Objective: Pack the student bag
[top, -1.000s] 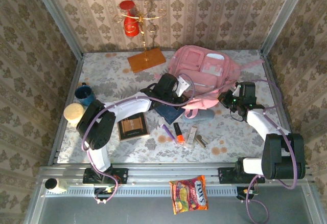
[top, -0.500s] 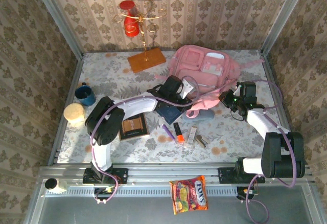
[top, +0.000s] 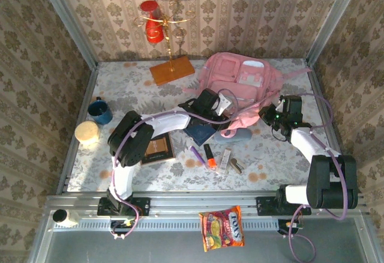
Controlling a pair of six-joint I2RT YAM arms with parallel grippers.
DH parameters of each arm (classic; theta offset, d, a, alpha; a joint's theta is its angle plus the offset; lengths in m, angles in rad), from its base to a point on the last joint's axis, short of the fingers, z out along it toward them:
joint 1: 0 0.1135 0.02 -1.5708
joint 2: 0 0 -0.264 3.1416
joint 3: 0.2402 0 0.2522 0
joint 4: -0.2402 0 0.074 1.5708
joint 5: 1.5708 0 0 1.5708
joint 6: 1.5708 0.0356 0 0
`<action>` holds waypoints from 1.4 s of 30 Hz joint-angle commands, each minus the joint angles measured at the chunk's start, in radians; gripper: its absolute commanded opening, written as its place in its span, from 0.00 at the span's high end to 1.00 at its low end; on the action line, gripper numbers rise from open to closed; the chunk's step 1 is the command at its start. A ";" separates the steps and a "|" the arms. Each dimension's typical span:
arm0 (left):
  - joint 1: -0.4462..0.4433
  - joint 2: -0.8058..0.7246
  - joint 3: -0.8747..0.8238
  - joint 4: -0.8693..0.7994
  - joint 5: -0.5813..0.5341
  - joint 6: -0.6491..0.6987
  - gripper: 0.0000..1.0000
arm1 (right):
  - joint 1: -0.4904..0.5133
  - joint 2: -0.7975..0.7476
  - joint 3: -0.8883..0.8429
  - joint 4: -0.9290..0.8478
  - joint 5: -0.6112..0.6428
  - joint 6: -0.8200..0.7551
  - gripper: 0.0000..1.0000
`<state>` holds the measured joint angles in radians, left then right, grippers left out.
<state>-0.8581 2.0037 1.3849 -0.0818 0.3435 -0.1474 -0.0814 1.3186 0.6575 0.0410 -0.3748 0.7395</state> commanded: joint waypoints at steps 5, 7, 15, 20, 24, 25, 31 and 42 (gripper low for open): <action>-0.007 0.012 0.012 -0.041 -0.138 0.013 1.00 | -0.003 -0.013 0.012 0.027 -0.008 -0.034 1.00; -0.006 -0.021 -0.016 -0.030 -0.187 0.031 1.00 | -0.011 -0.021 0.020 0.000 0.015 -0.059 1.00; 0.022 -0.082 -0.056 -0.092 -0.399 0.112 1.00 | -0.047 -0.032 0.053 -0.099 0.091 -0.138 1.00; 0.041 -0.120 -0.093 -0.053 -0.280 0.111 1.00 | -0.049 -0.020 0.051 -0.073 0.050 -0.129 1.00; 0.041 -0.153 -0.100 0.014 -0.044 0.014 0.92 | -0.047 -0.003 0.041 -0.038 0.007 -0.112 1.00; 0.041 -0.154 -0.099 0.026 -0.010 -0.010 0.85 | -0.046 0.000 0.041 -0.036 0.005 -0.112 1.00; -0.029 -0.122 -0.016 -0.056 -0.032 -0.093 0.63 | -0.041 0.011 0.037 -0.024 -0.006 -0.103 1.00; -0.087 -0.014 0.125 -0.188 -0.208 -0.217 0.58 | -0.020 0.003 0.035 -0.010 -0.013 -0.083 1.00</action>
<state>-0.9478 1.9514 1.4811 -0.2039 0.1879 -0.3141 -0.1120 1.3289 0.6750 -0.0402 -0.3595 0.6460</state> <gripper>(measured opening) 0.420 0.068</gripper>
